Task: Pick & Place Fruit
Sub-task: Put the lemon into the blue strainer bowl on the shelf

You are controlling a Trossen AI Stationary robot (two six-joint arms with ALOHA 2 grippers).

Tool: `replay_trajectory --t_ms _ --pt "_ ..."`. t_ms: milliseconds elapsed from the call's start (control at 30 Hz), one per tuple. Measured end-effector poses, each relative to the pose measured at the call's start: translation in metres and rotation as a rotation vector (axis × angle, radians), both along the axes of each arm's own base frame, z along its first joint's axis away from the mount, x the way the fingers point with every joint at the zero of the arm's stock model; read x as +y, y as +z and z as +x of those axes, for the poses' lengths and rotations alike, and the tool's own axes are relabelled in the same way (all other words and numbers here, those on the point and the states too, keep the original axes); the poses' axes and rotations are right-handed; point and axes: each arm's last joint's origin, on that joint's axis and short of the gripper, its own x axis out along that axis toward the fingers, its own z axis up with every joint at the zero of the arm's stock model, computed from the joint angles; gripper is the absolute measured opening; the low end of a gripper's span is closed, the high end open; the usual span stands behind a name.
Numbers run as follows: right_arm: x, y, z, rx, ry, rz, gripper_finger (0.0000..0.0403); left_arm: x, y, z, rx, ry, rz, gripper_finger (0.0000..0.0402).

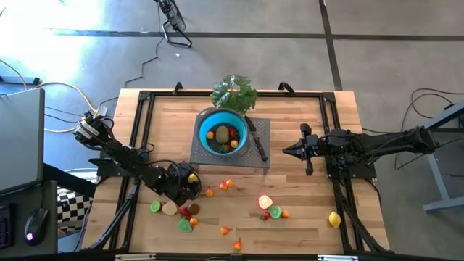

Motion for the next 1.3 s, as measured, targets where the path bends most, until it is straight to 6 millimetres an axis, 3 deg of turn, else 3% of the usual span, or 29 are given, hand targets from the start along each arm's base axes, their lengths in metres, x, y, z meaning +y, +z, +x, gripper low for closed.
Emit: replay_trajectory --t_ms 400,667,867,1033,1300 --pt "0.0000 0.0002 0.0000 -0.001 0.000 0.000 0.0003 0.0003 -0.0004 -0.0009 0.012 0.002 -0.002 0.0265" --pt "0.0000 0.0001 0.0000 0.000 0.000 0.000 0.0003 0.0013 -0.0010 -0.0017 0.015 0.008 0.016 0.0199" --pt "0.0000 0.0001 0.0000 0.000 0.001 0.000 0.0003 0.0012 -0.0009 -0.0016 0.013 0.009 0.014 0.0199" --pt "0.0000 0.0001 0.0000 0.000 0.000 0.000 0.0003 0.0011 -0.0009 -0.0015 0.009 0.016 0.008 0.0224" --pt "0.0000 0.0000 0.0000 0.000 0.000 0.000 0.0003 0.0011 -0.0008 -0.0015 0.014 0.003 0.016 0.0196"
